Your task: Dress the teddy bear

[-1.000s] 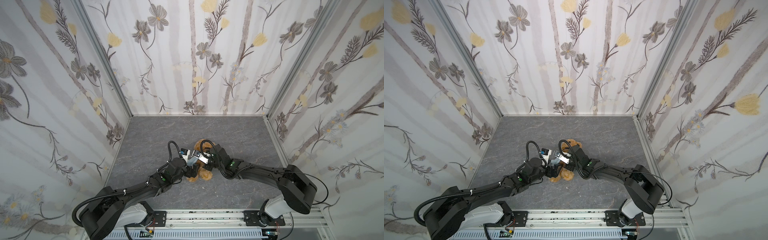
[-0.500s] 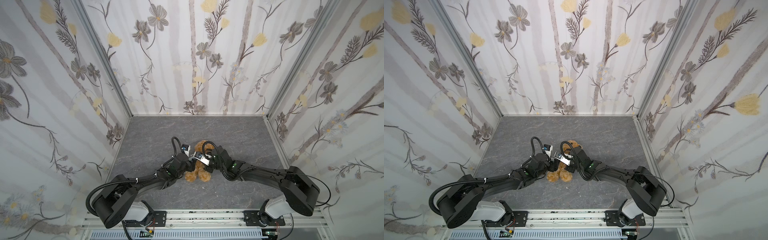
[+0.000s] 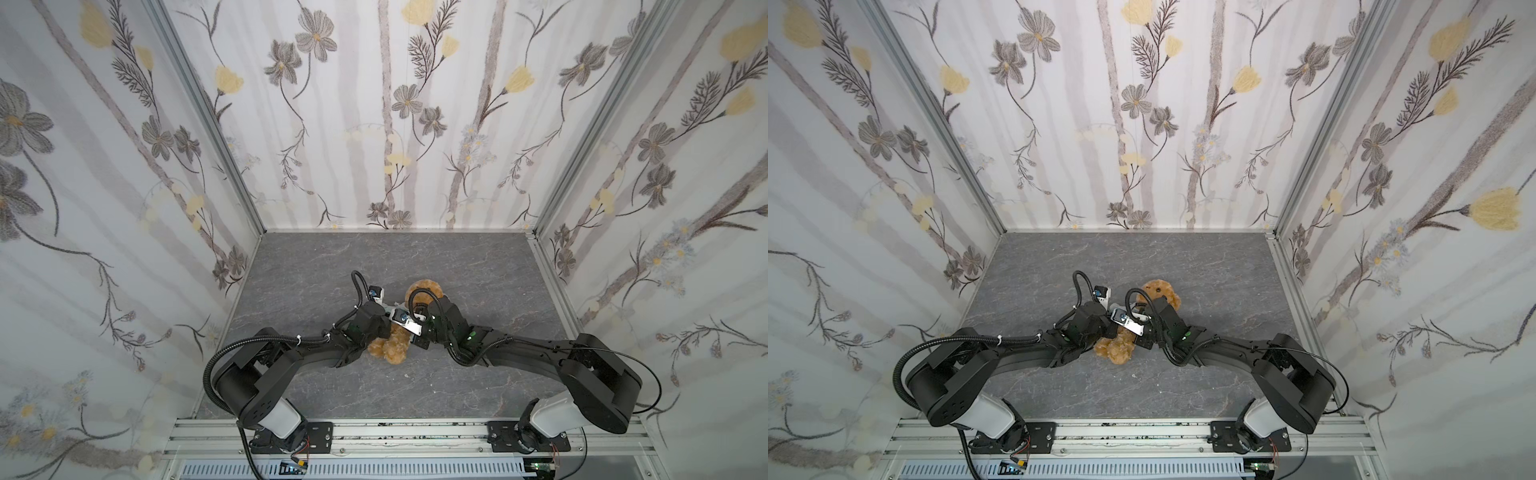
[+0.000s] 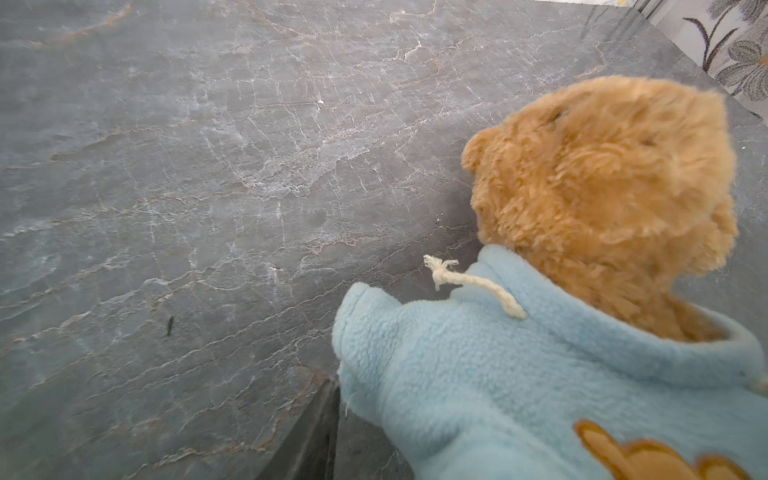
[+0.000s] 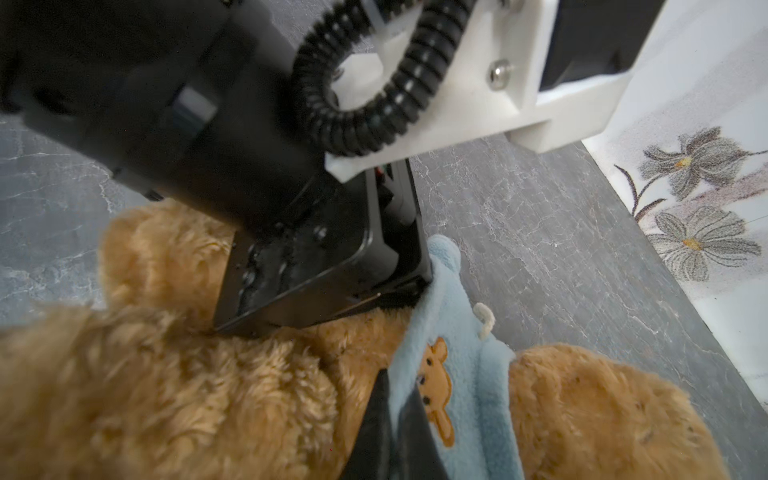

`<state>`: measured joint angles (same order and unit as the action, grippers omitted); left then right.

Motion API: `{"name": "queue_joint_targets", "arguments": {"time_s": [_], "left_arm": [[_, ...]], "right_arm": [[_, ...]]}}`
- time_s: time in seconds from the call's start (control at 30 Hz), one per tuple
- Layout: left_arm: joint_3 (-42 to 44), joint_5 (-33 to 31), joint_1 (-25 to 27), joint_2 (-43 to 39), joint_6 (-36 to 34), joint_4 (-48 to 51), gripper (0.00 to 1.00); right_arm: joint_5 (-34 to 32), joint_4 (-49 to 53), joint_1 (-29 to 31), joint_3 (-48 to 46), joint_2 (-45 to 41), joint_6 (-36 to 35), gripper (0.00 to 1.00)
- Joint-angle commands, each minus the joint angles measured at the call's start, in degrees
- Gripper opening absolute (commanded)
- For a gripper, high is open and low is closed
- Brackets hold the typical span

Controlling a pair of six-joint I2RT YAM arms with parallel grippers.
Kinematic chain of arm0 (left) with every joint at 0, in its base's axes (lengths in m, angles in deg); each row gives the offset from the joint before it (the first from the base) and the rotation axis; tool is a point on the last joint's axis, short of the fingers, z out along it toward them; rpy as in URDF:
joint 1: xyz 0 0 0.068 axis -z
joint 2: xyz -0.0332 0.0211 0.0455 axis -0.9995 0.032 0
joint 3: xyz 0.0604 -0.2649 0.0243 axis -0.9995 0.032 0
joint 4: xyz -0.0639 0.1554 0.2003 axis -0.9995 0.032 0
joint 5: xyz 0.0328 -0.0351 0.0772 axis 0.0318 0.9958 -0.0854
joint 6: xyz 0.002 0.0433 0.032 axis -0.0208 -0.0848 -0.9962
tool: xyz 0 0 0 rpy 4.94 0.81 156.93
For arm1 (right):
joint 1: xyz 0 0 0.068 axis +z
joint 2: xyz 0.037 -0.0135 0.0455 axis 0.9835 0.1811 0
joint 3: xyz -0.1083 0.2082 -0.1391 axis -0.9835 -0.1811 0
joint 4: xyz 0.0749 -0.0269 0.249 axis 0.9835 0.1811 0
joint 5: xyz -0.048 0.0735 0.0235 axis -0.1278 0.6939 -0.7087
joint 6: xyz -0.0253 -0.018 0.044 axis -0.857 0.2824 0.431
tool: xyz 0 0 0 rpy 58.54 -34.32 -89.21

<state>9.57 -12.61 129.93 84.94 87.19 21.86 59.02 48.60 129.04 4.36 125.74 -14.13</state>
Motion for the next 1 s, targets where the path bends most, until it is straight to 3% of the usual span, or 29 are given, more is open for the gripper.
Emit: {"name": "queue_joint_targets", "arguments": {"time_s": [0.0, 0.27, 0.73, 0.83, 0.97], "left_arm": [[-0.72, -7.99, -1.14, 2.44, 3.64, 2.01, 0.41], [0.13, -9.29, -2.7, 6.1, 10.59, 2.16, 0.34], [1.27, -8.8, -4.93, 7.53, 14.4, 3.24, 0.3], [0.66, -2.86, -4.78, 5.74, 13.83, 2.9, 0.33], [1.23, 4.63, -3.69, 2.28, 11.15, 2.76, 0.49]], "right_arm": [[6.27, -8.52, 0.39, -2.9, -2.09, 2.04, 0.0], [4.02, -17.86, 0.64, -11.97, -8.93, 8.05, 0.0], [-0.17, -26.13, 0.89, -21.77, -11.58, 17.61, 0.0], [-1.55, -26.42, 0.9, -21.33, -9.73, 18.0, 0.0], [-5.71, -23.7, 0.79, -18.7, -7.27, 18.16, 0.0]]}}
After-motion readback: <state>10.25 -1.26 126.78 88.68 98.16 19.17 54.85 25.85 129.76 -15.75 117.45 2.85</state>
